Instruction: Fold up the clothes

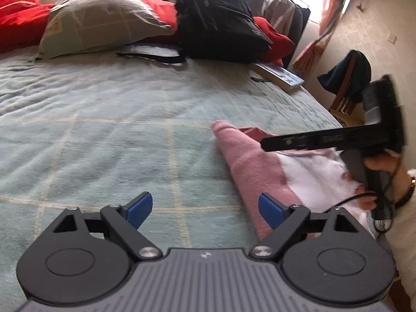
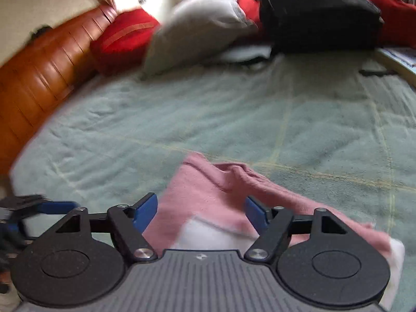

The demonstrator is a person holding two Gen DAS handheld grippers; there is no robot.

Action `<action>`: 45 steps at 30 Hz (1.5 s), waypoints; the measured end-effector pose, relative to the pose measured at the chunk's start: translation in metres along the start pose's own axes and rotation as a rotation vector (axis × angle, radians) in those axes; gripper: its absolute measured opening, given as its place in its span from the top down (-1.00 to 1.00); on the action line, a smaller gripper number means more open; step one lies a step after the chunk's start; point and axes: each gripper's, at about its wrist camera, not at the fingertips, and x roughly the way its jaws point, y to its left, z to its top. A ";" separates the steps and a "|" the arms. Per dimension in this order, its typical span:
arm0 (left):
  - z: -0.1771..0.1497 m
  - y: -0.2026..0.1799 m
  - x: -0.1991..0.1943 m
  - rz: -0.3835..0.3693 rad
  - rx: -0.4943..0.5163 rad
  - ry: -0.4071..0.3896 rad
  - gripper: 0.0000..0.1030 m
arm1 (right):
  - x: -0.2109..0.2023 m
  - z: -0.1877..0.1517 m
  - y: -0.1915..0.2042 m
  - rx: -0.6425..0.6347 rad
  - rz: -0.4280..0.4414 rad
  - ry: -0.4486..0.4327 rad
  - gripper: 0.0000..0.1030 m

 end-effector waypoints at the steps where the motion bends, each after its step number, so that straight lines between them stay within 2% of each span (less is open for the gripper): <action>1: 0.000 0.003 0.001 0.002 -0.007 0.001 -0.72 | 0.008 0.003 -0.005 0.007 -0.022 0.009 -0.48; 5: -0.001 0.010 0.009 0.003 -0.028 0.016 -0.72 | 0.019 0.009 -0.031 0.093 -0.081 0.000 -0.45; 9: -0.003 0.010 0.009 0.003 -0.020 0.023 -0.72 | -0.001 0.006 -0.040 0.139 -0.072 -0.034 -0.44; 13: -0.004 0.008 0.006 0.013 -0.020 0.019 -0.72 | -0.055 -0.009 -0.019 0.085 -0.059 -0.105 -0.49; 16: -0.005 0.002 0.004 0.006 -0.011 0.019 -0.72 | -0.085 -0.029 -0.001 0.031 -0.067 -0.108 -0.68; 20: -0.010 -0.013 0.001 -0.014 0.018 0.031 -0.73 | -0.077 -0.067 0.009 -0.035 -0.170 -0.069 -0.73; 22: -0.012 -0.020 -0.001 -0.016 0.032 0.045 -0.73 | -0.064 -0.084 0.004 -0.054 -0.211 -0.070 -0.82; 26: -0.018 -0.028 -0.013 0.020 0.061 0.055 -0.73 | -0.080 -0.086 0.016 -0.042 -0.256 -0.118 -0.82; 29: -0.022 -0.028 -0.018 0.030 0.047 0.058 -0.76 | -0.095 -0.094 0.043 -0.117 -0.194 -0.174 -0.88; 33: -0.025 -0.037 -0.019 0.042 0.071 0.068 -0.76 | -0.087 -0.118 0.056 -0.178 -0.233 -0.111 -0.89; 35: -0.026 -0.042 -0.022 0.033 0.091 0.068 -0.76 | -0.092 -0.131 0.053 -0.166 -0.277 -0.099 -0.89; 37: -0.027 -0.045 -0.024 0.023 0.097 0.064 -0.76 | -0.109 -0.144 0.054 -0.141 -0.289 -0.127 -0.89; 40: -0.026 -0.048 -0.023 0.025 0.094 0.064 -0.76 | -0.133 -0.162 0.064 -0.104 -0.233 -0.185 -0.90; 44: -0.029 -0.059 -0.018 0.010 0.117 0.080 -0.76 | -0.143 -0.186 0.065 -0.025 -0.185 -0.204 -0.90; 45: -0.030 -0.061 -0.018 0.005 0.124 0.084 -0.76 | -0.144 -0.191 0.061 0.003 -0.198 -0.202 -0.89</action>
